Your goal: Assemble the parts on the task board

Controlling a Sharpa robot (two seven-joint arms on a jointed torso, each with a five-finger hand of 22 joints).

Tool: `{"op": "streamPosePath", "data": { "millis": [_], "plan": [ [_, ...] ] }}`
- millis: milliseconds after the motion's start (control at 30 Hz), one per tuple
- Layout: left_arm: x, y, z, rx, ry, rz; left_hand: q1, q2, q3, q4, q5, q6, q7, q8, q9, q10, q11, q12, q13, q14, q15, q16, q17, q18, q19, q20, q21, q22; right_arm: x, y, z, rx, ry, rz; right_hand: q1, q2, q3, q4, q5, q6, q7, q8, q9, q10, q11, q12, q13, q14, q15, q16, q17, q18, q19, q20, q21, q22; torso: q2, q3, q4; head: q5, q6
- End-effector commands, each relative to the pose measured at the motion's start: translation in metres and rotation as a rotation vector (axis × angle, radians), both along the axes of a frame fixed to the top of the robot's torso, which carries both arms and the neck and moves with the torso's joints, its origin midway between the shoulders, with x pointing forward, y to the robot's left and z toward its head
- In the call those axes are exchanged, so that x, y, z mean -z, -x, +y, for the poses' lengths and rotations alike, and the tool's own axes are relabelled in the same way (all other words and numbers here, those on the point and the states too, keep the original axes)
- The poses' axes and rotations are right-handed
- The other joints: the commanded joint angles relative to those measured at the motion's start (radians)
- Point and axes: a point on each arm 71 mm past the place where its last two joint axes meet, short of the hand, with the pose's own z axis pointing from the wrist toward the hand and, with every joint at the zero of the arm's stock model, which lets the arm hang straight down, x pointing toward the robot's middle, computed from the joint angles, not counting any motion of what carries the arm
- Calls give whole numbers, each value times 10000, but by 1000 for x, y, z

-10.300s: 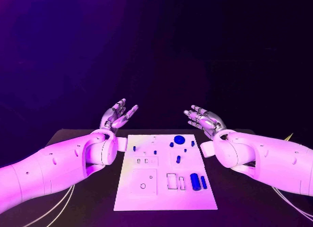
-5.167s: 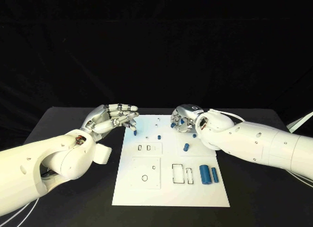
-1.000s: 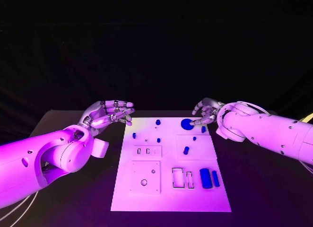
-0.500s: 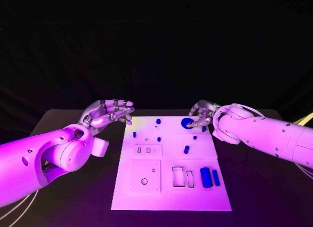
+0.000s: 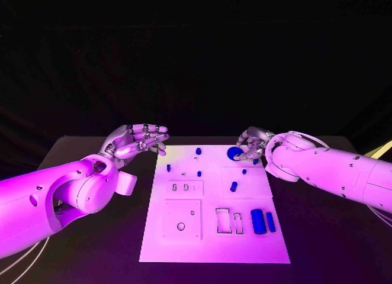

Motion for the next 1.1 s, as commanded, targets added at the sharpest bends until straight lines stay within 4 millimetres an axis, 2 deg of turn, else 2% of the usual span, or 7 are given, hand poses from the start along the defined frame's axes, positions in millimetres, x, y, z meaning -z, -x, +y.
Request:
{"op": "streamPosePath", "data": {
  "millis": [33,100,133,267,600,900,1100],
  "plan": [
    [-1,0,-2,66,29,-16,-258,25,302,-80,221,-44,201,-125,149,-71,-31,-45,46,-104,-12,168,171,19,-147,-47,182,192,2,0,2,-50,21,36,136,136,617,67,163,227,32,130,-94,366,-77,233,1495,1040,-19,137,2718,-361,1250,-47,233,2739,4,1,-2,16,-13],
    [-1,0,-2,65,28,-15,-258,25,302,-80,221,-44,201,-125,149,-71,-31,-45,46,-104,-12,168,171,19,-147,-47,182,192,3,0,2,-54,31,66,132,143,827,54,148,353,26,71,-175,383,-85,242,1514,1040,-29,137,2718,-361,1250,-55,233,2739,6,1,-1,17,-14],
    [-1,0,-2,65,28,-14,-258,25,302,-80,221,-44,201,-125,149,-71,-31,-45,46,-104,-12,168,171,19,-147,-47,182,192,4,1,2,-54,40,86,141,132,1070,34,-6,483,20,9,-257,380,-93,235,1513,1040,-36,137,2718,-361,1250,-63,233,2739,6,1,-1,17,-14],
    [-1,0,-1,57,24,-10,-264,38,303,-81,220,-40,203,-125,153,-68,-31,-42,48,-114,-12,181,175,21,-170,-44,209,209,6,1,2,-65,142,149,92,17,1828,-64,40,848,8,-186,-493,407,-107,241,1544,1040,-53,137,2718,-361,1250,-78,233,2739,6,1,2,20,-30],
    [-1,0,-1,51,19,-5,-264,47,307,-81,221,-38,203,-125,154,-67,-30,-42,48,-116,-12,184,176,22,-176,-43,216,214,5,3,6,-266,520,-466,-133,-124,2766,-380,110,1376,-76,-285,-669,515,-181,305,1646,1040,-113,137,2718,-361,1250,-124,233,2739,4,9,-6,29,-55],
    [0,0,-1,61,19,3,-264,47,307,-81,221,-38,203,-125,154,-67,-30,-42,48,-116,-12,184,176,22,-176,-43,216,214,-5,13,23,-862,612,-1784,-355,-210,3096,-567,185,1602,-138,-282,-700,638,-236,392,1761,1040,-158,137,2718,-361,1250,-166,233,2739,4,7,0,36,-45],
    [0,0,-1,63,17,11,-264,47,307,-81,221,-38,203,-125,154,-67,-30,-42,48,-116,-12,184,176,22,-176,-43,216,214,-13,24,45,-1469,642,-2495,-476,-267,3154,-609,149,1661,-153,-283,-707,673,-251,414,1791,1040,-173,137,2718,-361,1250,-181,233,2739,2,-4,-6,61,-26]
  ]
}}
